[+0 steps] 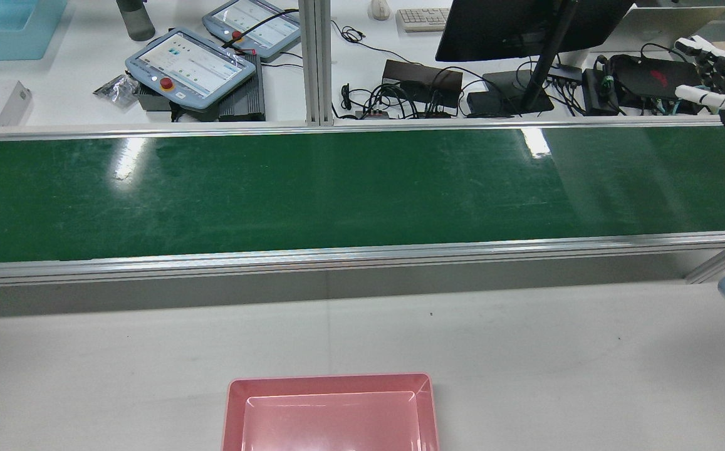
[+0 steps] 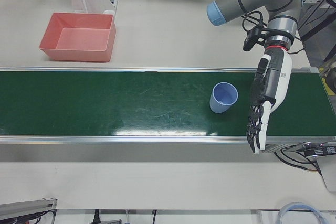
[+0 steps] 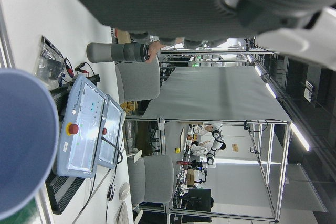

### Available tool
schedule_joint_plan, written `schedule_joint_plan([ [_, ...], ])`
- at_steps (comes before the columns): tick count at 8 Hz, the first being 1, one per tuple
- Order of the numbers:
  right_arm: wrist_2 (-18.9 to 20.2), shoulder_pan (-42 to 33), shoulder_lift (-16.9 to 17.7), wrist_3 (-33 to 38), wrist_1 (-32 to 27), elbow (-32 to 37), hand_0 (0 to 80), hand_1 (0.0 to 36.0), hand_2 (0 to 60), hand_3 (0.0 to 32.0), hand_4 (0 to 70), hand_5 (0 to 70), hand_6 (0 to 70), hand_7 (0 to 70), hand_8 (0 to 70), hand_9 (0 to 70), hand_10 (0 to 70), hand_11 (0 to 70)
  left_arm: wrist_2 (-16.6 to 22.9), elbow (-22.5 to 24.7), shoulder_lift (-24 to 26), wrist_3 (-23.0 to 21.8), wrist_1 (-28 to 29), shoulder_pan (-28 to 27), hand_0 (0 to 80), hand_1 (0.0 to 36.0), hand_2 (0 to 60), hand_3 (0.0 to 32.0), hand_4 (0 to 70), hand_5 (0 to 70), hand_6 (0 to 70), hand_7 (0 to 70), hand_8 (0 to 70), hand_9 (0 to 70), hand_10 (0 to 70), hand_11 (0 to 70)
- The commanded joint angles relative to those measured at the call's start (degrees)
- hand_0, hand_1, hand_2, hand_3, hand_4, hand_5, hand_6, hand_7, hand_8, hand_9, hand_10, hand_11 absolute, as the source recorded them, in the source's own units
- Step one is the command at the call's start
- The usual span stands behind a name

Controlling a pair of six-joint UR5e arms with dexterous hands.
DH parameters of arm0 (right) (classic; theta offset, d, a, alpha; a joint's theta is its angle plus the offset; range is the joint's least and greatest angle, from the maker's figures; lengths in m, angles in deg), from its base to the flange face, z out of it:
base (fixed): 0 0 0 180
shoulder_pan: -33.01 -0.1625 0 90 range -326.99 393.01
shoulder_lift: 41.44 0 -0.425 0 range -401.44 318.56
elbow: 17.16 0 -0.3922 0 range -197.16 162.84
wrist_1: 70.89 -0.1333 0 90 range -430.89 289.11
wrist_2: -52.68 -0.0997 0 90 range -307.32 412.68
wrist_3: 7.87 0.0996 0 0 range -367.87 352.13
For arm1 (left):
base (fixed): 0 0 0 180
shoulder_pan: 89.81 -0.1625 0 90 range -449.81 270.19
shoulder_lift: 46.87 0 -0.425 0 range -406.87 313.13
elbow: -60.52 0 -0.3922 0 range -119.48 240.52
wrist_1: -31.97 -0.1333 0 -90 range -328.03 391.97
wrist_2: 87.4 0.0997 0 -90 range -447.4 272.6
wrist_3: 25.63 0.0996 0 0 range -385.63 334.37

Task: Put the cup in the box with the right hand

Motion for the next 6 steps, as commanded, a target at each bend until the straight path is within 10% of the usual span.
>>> schedule_joint_plan([
  [1,0.1,0.0,-0.6,0.0,0.1,-0.2,46.5,17.3,19.6,0.0,1.5,4.1,3.6,9.0,1.5,4.8,0.0,0.3,0.0,0.1,0.0,0.0,0.0,0.0,0.0,0.0,0.0,0.0,0.0,0.0,0.0,0.0,0.0,0.0,0.0,0.0],
  [4,-0.1,3.5,-1.9,0.2,0.1,-1.1,46.8,18.1,21.5,0.0,1.6,4.3,3.7,9.4,1.5,4.8,0.0,0.5,0.0,0.0,0.0,0.0,0.0,0.0,0.0,0.0,0.0,0.0,0.0,0.0,0.0,0.0,0.0,0.0,0.0,0.0],
  [6,-0.2,7.7,-3.0,0.2,0.1,-1.1,49.6,24.8,31.9,0.0,0.3,6.0,4.0,8.4,1.7,4.6,0.0,1.9,0.0,0.0,0.0,0.0,0.0,0.0,0.0,0.0,0.0,0.0,0.0,0.0,0.0,0.0,0.0,0.0,0.0,0.0],
])
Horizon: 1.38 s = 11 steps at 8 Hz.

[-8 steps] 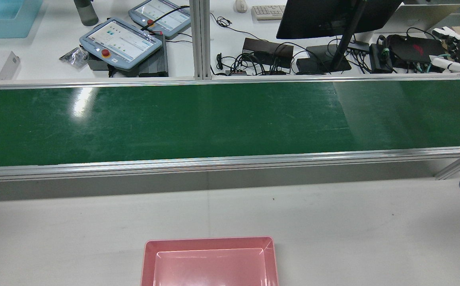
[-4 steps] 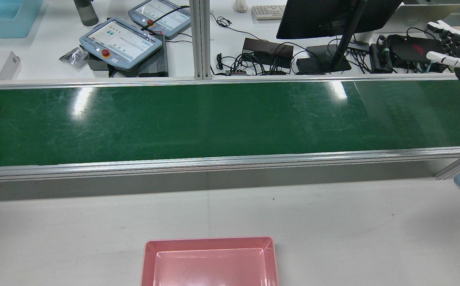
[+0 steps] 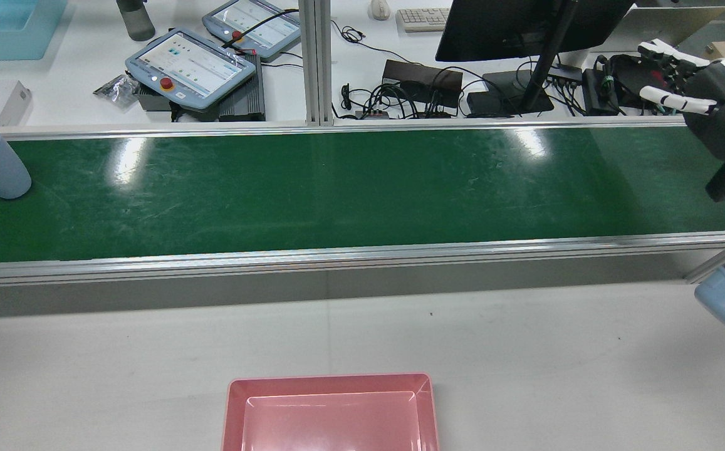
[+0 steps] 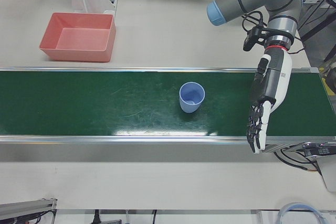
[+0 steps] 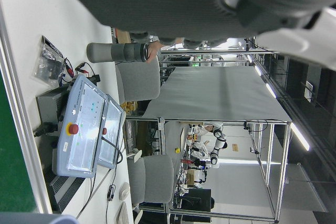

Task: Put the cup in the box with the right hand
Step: 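Lower the right hand toward the belt as the light blue cup approaches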

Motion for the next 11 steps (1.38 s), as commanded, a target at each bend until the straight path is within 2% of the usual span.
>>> schedule_joint_plan([
  [1,-0.2,5.9,-1.9,0.1,-0.1,-0.3,48.4,22.7,29.6,0.0,0.0,5.5,3.6,6.9,1.6,4.4,0.0,1.4,0.0,0.0,0.0,0.0,0.0,0.0,0.0,0.0,0.0,0.0,0.0,0.0,0.0,0.0,0.0,0.0,0.0,0.0],
  [2,-0.4,7.7,-2.3,0.0,0.0,-1.2,46.0,14.5,12.1,0.0,0.0,3.6,2.9,6.4,1.3,4.2,0.0,0.0,0.0,0.0,0.0,0.0,0.0,0.0,0.0,0.0,0.0,0.0,0.0,0.0,0.0,0.0,0.0,0.0,0.0,0.0],
  [3,-0.5,8.5,-2.4,0.0,0.1,-2.0,47.9,15.4,4.0,0.0,0.0,4.2,3.2,7.0,1.5,4.4,0.0,0.0,0.0,0.0,0.0,0.0,0.0,0.0,0.0,0.0,0.0,0.0,0.0,0.0,0.0,0.0,0.0,0.0,0.0,0.0],
  [5,-0.6,8.6,-2.4,0.0,0.0,-2.1,49.7,17.2,2.8,0.0,0.3,4.8,3.5,7.8,1.7,4.8,0.0,0.1,0.0,0.0,0.0,0.0,0.0,0.0,0.0,0.0,0.0,0.0,0.0,0.0,0.0,0.0,0.0,0.0,0.0,0.0],
  [11,-0.8,9.3,-2.5,0.2,0.1,-1.8,49.7,17.5,4.0,0.0,1.1,4.8,3.7,8.8,1.7,5.0,0.0,0.0,0.0,0.0,0.0,0.0,0.0,0.0,0.0,0.0,0.0,0.0,0.0,0.0,0.0,0.0,0.0,0.0,0.0,0.0],
])
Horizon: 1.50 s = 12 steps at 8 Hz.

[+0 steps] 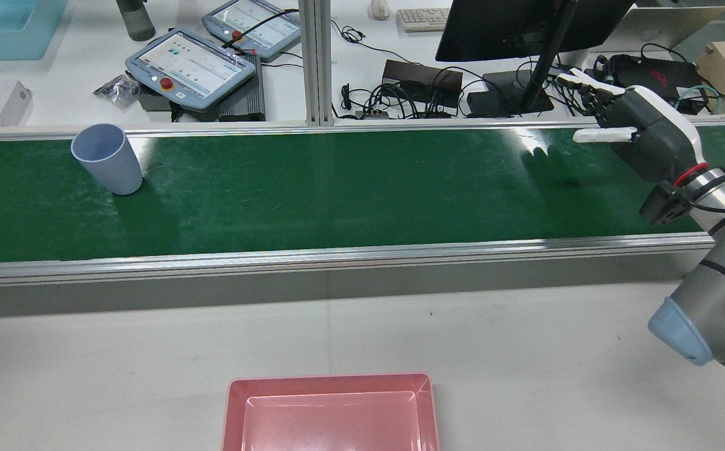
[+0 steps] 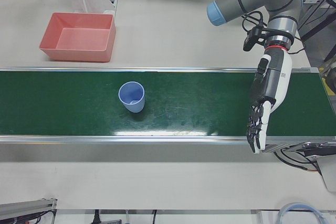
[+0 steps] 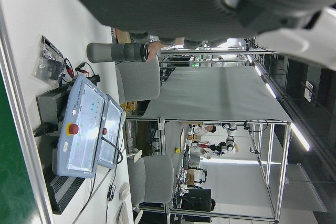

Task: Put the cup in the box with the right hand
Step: 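Lower the right hand toward the belt as the light blue cup approaches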

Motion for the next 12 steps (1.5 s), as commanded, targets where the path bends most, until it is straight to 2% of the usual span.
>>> schedule_joint_plan([
  [1,0.0,0.0,0.0,0.1,-0.1,0.2,49.6,17.3,4.0,0.0,1.1,4.7,3.6,8.6,1.8,5.0,0.0,0.0,-0.1,0.0,0.0,0.0,0.0,0.0,0.0,0.0,0.0,0.0,0.0,0.0,0.0,0.0,0.0,0.0,0.0,0.0],
  [12,0.0,0.1,0.0,0.4,-0.1,0.4,48.3,16.3,7.0,0.0,2.3,4.3,3.7,9.7,1.9,5.4,0.0,0.0,0.0,0.0,0.0,0.0,0.0,0.0,0.0,0.0,0.0,0.0,0.0,0.0,0.0,0.0,0.0,0.0,0.0,0.0],
])
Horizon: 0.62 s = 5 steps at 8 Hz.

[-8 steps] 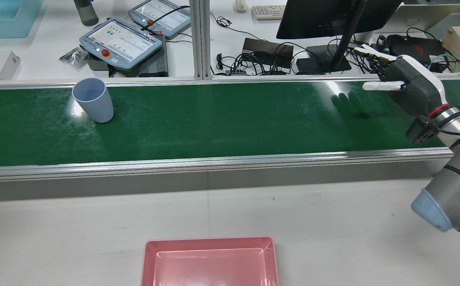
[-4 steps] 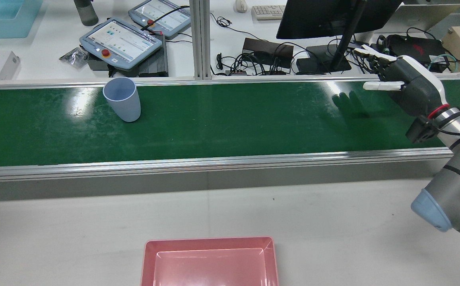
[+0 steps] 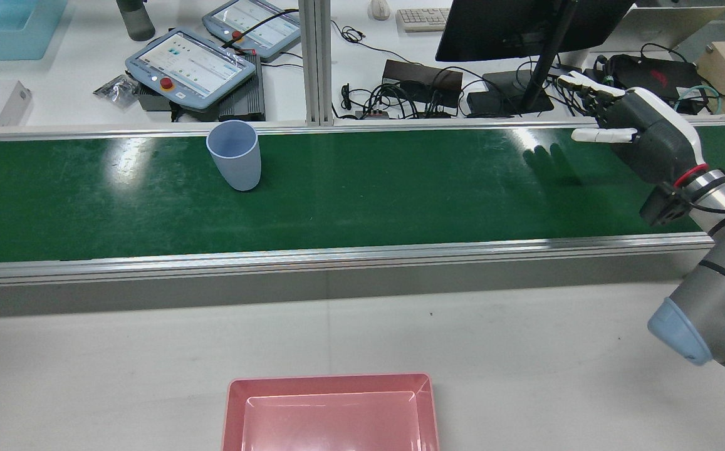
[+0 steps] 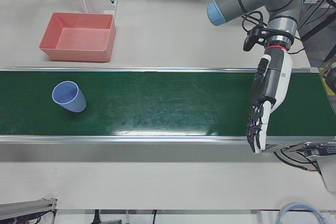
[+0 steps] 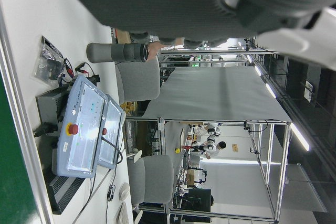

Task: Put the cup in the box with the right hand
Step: 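Lower the right hand toward the belt as the light blue cup approaches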

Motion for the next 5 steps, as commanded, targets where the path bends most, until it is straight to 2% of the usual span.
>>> schedule_joint_plan([
  [1,0.0,0.1,-0.1,0.0,0.0,0.0,48.2,16.3,6.8,0.0,2.4,4.3,3.8,9.9,1.9,5.4,0.0,0.0,0.0,0.0,0.0,0.0,0.0,0.0,0.0,0.0,0.0,0.0,0.0,0.0,0.0,0.0,0.0,0.0,0.0,0.0],
  [5,0.0,0.0,-0.1,1.5,-0.4,0.4,48.3,16.3,7.1,0.0,2.2,4.3,3.7,9.6,1.9,5.4,0.0,0.0,0.0,0.0,0.0,0.0,0.0,0.0,0.0,0.0,0.0,0.0,0.0,0.0,0.0,0.0,0.0,0.0,0.0,0.0],
])
